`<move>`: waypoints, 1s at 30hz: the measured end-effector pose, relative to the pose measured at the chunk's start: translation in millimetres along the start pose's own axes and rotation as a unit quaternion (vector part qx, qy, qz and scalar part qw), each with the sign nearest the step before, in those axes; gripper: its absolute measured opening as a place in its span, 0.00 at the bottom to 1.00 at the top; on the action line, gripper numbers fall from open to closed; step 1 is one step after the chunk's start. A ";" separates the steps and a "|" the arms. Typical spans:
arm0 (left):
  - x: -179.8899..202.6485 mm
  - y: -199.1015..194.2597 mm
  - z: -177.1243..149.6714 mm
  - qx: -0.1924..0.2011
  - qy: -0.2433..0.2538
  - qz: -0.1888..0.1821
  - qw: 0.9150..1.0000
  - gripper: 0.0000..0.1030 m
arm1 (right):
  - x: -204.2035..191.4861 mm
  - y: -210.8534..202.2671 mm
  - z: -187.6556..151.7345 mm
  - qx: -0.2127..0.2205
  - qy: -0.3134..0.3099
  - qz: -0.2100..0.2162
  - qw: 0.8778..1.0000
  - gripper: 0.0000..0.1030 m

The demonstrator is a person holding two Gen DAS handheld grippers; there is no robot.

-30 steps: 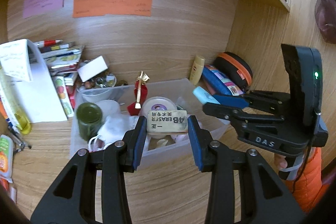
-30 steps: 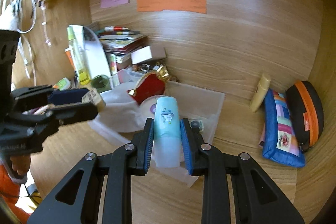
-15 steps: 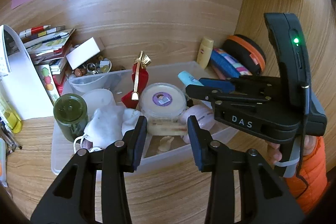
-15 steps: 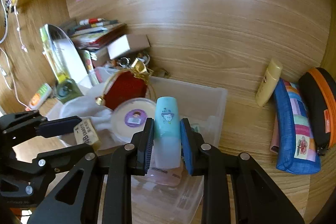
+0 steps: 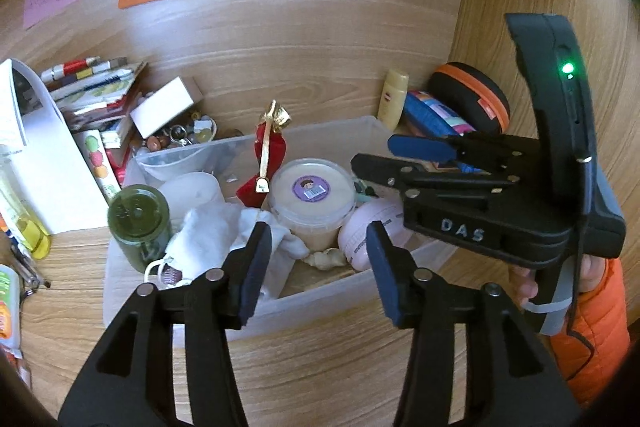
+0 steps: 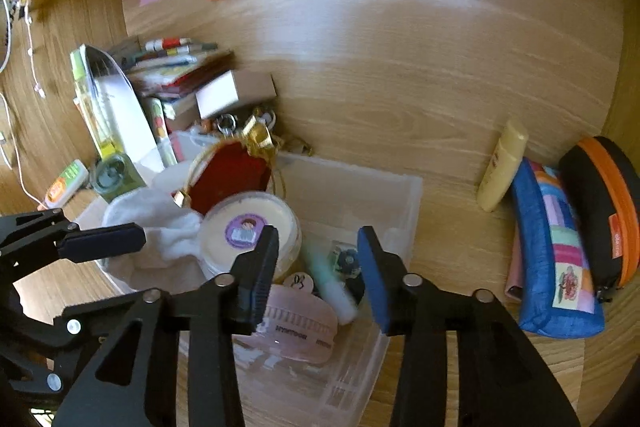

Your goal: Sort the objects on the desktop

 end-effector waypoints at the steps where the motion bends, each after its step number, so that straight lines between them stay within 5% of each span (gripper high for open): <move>1: -0.8 -3.0 1.4 0.003 0.001 0.004 1.000 0.52 | -1.1 -3.9 2.4 0.006 -0.003 0.000 1.000 0.40; 6: -10.8 -23.9 7.6 0.031 -0.003 0.027 0.999 0.66 | -1.8 -29.2 12.4 0.035 -0.025 -0.039 0.998 0.59; 16: -43.2 -67.2 13.9 0.085 -0.018 0.094 0.992 0.90 | -17.9 -69.6 9.4 0.052 -0.029 -0.037 0.998 0.82; 20: -54.4 -83.7 12.4 0.100 -0.031 0.116 0.988 0.92 | -32.1 -82.7 2.1 0.056 -0.035 -0.035 0.997 0.84; 24: -59.2 -104.4 11.0 0.123 -0.050 0.125 0.983 0.96 | -45.9 -102.5 -2.6 0.072 -0.052 -0.068 0.994 1.00; 30: -60.6 -120.7 5.0 0.139 -0.060 0.136 0.979 0.99 | -63.0 -128.5 -10.5 0.100 -0.042 -0.060 0.992 1.00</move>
Point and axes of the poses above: each gripper's, at about its wrist camera, not at the fingertips, and y roughly the way its jaws point, x to its right, z to its top, the point moved 10 cm from there along y, roughly the way its jaws point, and after that the axes turned 11 degrees about z, right-handed, at the moved point
